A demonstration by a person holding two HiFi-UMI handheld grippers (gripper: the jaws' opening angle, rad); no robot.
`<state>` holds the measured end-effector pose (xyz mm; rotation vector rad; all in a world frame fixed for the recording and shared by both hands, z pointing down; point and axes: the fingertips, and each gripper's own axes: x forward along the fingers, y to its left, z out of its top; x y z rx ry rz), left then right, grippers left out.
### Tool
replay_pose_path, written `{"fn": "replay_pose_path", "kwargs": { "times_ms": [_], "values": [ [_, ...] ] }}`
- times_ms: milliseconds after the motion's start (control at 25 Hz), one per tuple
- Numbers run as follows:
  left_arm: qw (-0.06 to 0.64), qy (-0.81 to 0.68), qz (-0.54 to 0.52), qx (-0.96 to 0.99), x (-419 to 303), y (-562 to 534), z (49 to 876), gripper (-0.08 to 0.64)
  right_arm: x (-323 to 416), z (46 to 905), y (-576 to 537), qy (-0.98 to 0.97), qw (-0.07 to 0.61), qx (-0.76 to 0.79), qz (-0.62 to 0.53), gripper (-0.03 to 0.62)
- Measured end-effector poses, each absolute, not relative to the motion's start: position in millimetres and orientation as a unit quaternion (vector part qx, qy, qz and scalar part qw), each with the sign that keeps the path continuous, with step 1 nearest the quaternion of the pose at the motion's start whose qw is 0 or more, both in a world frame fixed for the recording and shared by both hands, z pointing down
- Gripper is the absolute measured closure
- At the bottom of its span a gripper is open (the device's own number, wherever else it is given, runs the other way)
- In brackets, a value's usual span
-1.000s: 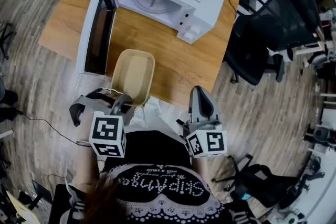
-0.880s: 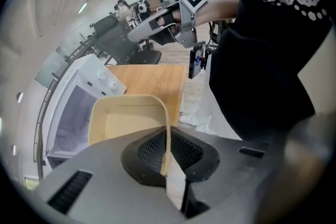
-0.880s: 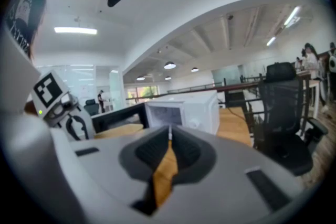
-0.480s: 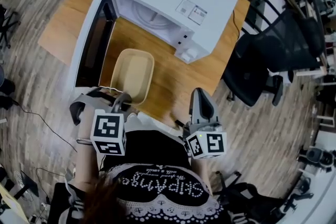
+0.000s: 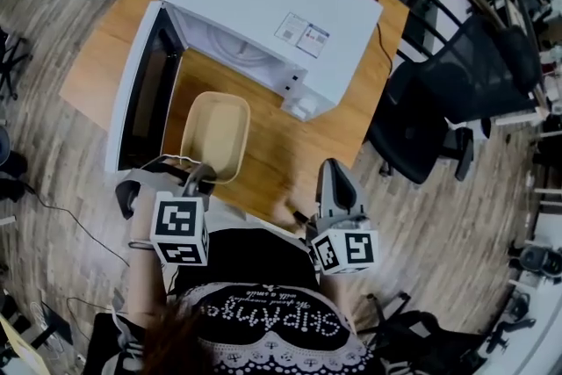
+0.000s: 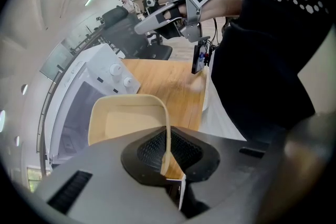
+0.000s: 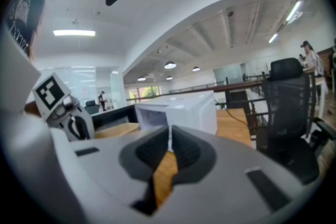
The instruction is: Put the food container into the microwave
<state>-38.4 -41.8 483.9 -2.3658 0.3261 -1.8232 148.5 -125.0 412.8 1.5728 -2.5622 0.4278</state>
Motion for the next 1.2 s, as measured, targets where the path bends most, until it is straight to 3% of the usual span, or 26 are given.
{"fn": "replay_pose_path", "kwargs": {
  "times_ms": [1200],
  "values": [
    [0.115, 0.088, -0.572, -0.807, -57.8, -87.4, 463.2, 0.518, 125.6, 385.4, -136.3, -0.815, 0.049, 0.563, 0.125, 0.554]
  ]
}}
